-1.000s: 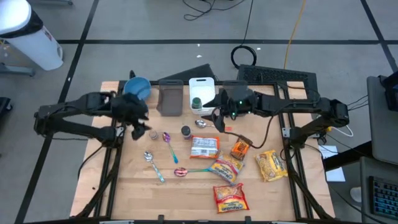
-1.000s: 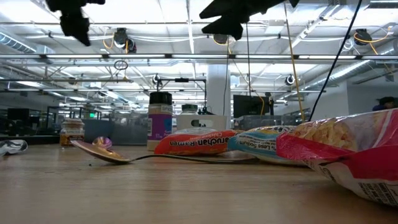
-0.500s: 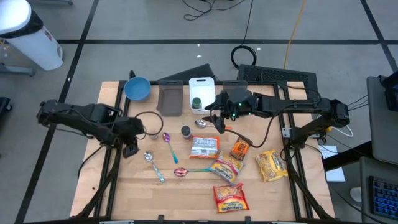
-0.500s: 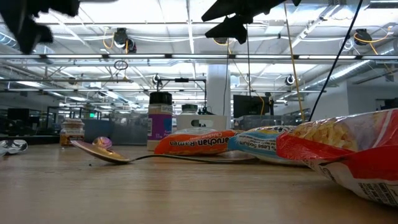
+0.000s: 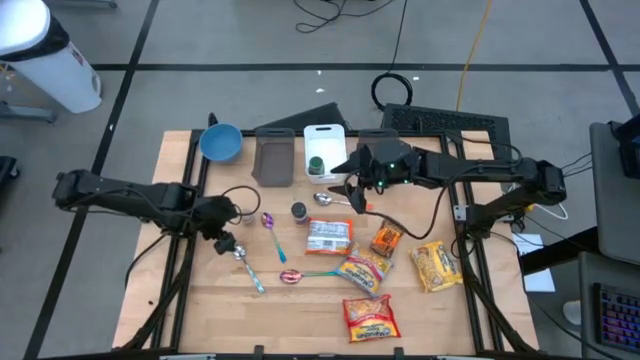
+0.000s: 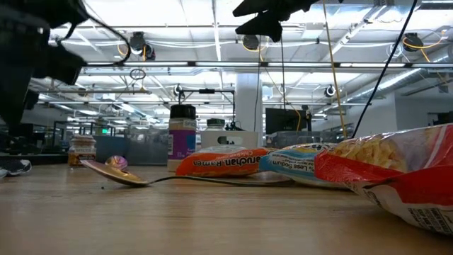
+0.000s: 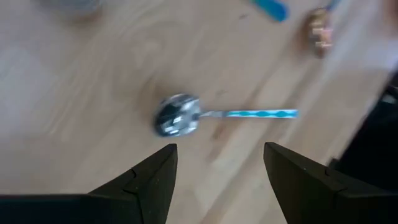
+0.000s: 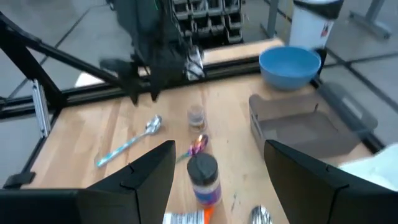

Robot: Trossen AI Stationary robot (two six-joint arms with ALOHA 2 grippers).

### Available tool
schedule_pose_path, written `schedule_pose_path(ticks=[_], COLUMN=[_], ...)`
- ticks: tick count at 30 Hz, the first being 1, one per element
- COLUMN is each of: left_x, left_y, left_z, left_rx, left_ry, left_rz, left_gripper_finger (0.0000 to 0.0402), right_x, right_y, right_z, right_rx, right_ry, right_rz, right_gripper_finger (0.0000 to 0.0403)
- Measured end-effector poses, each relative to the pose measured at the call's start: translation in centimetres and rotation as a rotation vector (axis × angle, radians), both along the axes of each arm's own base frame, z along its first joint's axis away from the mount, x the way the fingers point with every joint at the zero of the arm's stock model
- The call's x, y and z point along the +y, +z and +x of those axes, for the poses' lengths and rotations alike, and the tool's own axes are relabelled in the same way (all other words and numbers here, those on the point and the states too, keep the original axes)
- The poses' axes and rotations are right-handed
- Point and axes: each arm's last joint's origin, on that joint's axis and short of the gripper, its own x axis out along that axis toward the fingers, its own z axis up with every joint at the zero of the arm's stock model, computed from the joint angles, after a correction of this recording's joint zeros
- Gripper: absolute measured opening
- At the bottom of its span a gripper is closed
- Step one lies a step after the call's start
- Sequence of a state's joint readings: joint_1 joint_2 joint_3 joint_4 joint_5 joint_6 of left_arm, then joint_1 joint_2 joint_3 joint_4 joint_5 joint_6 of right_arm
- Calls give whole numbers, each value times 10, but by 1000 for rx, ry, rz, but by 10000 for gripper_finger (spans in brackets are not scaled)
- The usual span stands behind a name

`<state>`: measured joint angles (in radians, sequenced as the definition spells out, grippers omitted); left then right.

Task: Pick & Place Food Item
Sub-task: Put the white spoon into the right black bin

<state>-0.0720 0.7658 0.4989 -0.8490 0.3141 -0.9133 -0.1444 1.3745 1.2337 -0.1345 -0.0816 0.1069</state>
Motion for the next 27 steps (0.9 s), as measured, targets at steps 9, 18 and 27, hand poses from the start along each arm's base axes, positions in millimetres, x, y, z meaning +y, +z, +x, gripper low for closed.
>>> schedule_pose_path(ticks=[9,18,27], left_x=[7,14,18], left_y=[-13,-18,-29], left_z=[-3,1,12], left_rx=[40,47,80], left_ry=[64,6,-99], left_rz=[12,65,36], left_gripper_finger=[246,246,246], right_x=[-5,-5,-5], right_y=[6,6,6], right_z=[-7,-7,-7], right_rx=[-16,-17,-19], right_ry=[-16,-17,-25], right_rz=[-11,-17,5], right_gripper_finger=[242,242,242])
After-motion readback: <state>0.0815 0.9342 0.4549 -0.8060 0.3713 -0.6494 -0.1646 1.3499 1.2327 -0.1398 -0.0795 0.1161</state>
